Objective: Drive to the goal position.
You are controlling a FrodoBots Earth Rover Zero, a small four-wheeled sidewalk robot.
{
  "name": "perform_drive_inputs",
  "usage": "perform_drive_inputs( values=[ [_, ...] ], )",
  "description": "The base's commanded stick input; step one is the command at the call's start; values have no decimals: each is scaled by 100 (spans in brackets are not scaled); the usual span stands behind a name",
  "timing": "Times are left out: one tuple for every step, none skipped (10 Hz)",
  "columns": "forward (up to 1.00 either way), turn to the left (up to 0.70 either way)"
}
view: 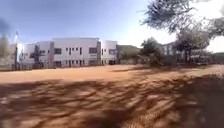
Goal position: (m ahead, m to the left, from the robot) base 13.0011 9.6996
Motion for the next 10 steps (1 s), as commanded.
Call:
perform_drive_inputs(
  values=[
    [100, -20],
    [100, 0],
    [100, 0],
    [100, 0],
    [100, 0],
    [100, 0],
    [100, 0],
    [100, 0],
    [100, 0],
    [100, 0]
  ],
)
